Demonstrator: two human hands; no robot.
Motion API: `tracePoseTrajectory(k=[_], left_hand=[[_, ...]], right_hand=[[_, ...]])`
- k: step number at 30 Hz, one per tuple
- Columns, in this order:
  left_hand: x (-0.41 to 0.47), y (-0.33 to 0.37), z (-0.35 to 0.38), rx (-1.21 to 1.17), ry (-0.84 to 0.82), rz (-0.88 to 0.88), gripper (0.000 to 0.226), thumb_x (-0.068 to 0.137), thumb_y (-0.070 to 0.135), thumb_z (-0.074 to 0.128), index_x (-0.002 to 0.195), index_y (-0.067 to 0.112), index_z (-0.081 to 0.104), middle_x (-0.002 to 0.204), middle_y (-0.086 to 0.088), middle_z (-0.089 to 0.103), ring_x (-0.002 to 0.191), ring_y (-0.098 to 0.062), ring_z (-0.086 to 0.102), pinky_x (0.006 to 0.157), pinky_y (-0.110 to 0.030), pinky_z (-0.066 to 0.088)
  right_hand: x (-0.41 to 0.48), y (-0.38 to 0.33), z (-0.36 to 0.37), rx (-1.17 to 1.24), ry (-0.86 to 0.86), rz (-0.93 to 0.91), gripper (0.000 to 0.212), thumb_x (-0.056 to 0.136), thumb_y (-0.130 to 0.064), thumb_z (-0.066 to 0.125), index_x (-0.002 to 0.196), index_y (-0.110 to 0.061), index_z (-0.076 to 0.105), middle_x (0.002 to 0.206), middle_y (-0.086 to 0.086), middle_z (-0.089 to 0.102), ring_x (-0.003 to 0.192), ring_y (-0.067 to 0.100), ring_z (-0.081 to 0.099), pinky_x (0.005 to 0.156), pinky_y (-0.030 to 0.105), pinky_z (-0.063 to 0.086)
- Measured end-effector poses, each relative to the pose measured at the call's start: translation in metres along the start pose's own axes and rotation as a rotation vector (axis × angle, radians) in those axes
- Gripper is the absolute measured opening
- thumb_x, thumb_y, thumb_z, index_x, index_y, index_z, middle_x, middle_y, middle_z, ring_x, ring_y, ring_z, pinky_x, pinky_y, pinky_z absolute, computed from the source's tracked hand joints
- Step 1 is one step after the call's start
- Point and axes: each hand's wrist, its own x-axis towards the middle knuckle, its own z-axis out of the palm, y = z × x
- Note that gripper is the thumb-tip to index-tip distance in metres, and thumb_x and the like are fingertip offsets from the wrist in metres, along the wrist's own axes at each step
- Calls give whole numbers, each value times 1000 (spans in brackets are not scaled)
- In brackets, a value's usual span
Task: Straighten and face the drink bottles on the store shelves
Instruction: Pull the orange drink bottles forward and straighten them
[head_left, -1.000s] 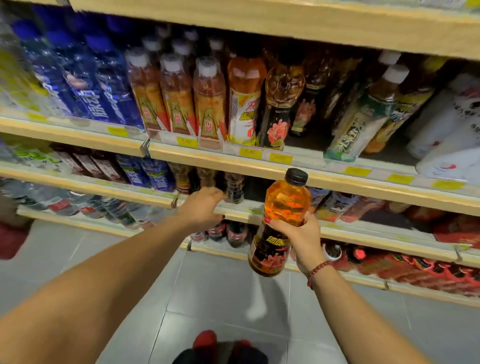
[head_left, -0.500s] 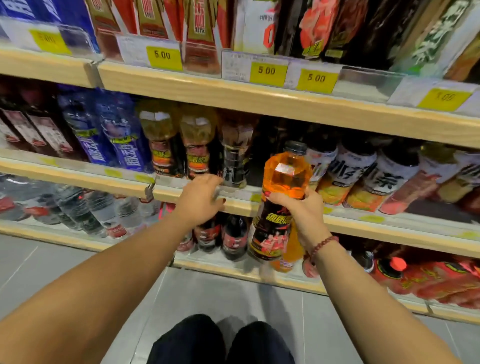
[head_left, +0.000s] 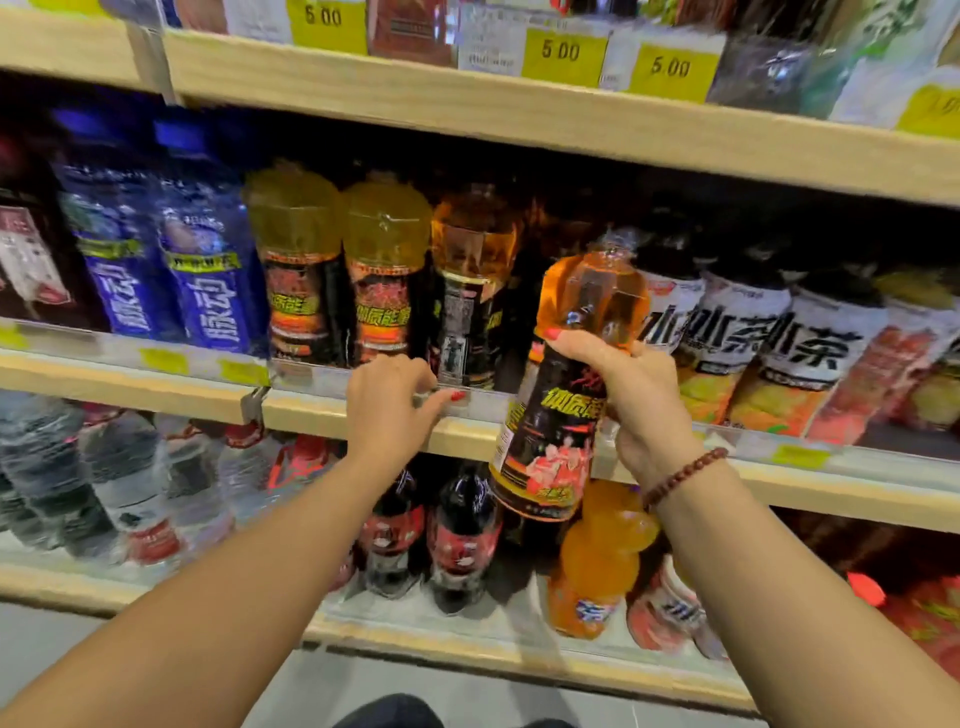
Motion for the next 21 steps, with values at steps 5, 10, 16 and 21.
tracePoseTrajectory(k=[5, 10, 16, 21], left_hand=[[-5, -5, 10, -64, 63, 21, 24, 79, 46, 71, 71, 26, 59, 71, 13, 51, 74, -12, 47, 73, -29, 31], [-8, -10, 17, -117, 114, 46, 22, 77, 43, 74, 72, 26, 60, 72, 14, 50, 75, -13, 46, 73, -25, 21], [-9, -10, 18, -154, 135, 55, 23, 76, 42, 75, 72, 24, 61, 73, 11, 53, 77, -18, 52, 76, -34, 34], [-9, -10, 18, -147, 122, 53, 22, 77, 41, 75, 73, 23, 61, 74, 9, 56, 79, -19, 53, 77, -34, 33]], right_hand=[[10, -24, 12, 30, 16, 23, 33, 66, -16, 84, 92, -6, 67, 63, -2, 74, 53, 9, 70, 40, 19, 49], [22, -40, 23, -62, 73, 9, 54, 57, -23, 90, 102, -6, 66, 82, 6, 77, 71, 19, 75, 53, 29, 57], [28, -54, 33, -127, 142, -70, 52, 57, -26, 91, 88, -17, 50, 86, 2, 68, 72, 14, 68, 50, 25, 50], [40, -56, 45, -162, 194, -102, 58, 56, -23, 91, 76, -21, 36, 85, 0, 56, 82, 18, 60, 68, 38, 53]])
